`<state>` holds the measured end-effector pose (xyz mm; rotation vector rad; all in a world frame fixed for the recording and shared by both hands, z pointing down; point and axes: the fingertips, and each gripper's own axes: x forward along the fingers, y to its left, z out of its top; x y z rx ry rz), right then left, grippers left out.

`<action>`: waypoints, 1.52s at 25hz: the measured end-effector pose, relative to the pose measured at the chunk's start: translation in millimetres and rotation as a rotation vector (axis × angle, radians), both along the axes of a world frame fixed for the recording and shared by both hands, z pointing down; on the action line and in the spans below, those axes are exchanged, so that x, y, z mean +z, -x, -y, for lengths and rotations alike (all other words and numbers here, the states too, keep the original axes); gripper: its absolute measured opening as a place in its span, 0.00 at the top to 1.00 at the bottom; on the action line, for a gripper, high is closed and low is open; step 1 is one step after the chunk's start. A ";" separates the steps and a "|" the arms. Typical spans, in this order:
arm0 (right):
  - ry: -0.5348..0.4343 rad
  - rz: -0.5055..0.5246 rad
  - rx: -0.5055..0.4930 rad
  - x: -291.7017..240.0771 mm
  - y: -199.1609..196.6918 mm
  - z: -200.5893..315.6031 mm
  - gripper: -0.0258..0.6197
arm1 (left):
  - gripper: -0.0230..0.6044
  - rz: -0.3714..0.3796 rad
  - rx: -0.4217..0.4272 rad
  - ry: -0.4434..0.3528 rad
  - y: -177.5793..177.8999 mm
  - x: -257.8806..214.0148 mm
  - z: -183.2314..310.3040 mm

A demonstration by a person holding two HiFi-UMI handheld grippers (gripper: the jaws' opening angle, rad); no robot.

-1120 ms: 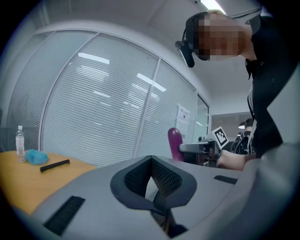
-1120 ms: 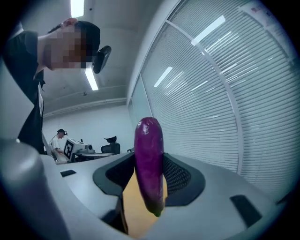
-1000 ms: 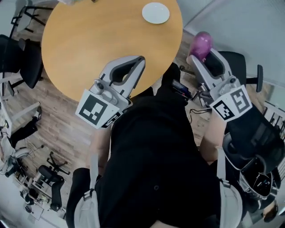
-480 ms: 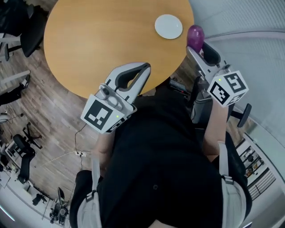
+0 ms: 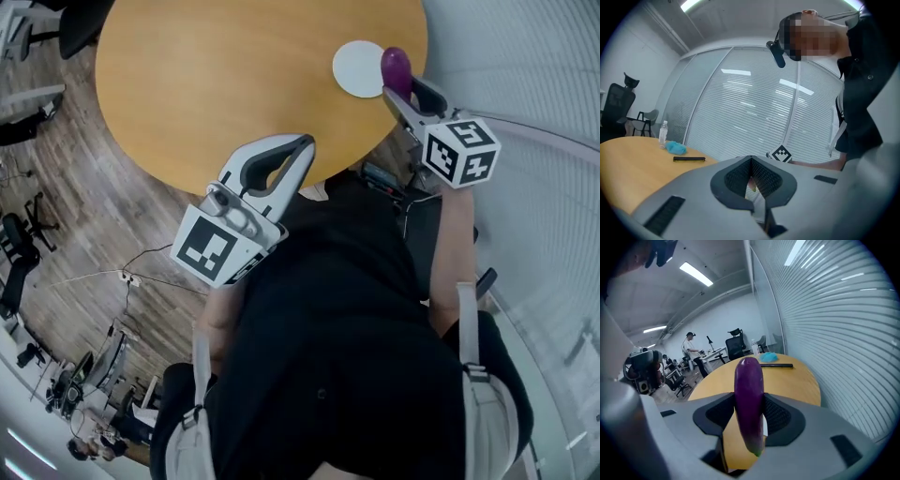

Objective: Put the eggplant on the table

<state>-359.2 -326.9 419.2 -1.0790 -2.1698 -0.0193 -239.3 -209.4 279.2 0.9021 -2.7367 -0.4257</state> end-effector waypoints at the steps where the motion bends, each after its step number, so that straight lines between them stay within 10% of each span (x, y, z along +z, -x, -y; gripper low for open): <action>1: -0.007 -0.013 -0.027 10.0 4.3 -2.7 0.65 | 0.94 -0.007 -0.020 0.001 2.0 3.1 1.9; 13: -0.159 -0.195 -0.123 130.3 26.3 -23.1 0.65 | 0.94 -0.085 -0.122 0.042 -5.0 22.3 11.4; 38: -0.389 -0.421 -0.129 202.7 38.5 -10.0 0.65 | 0.94 -0.160 -0.173 0.008 -1.8 16.7 38.0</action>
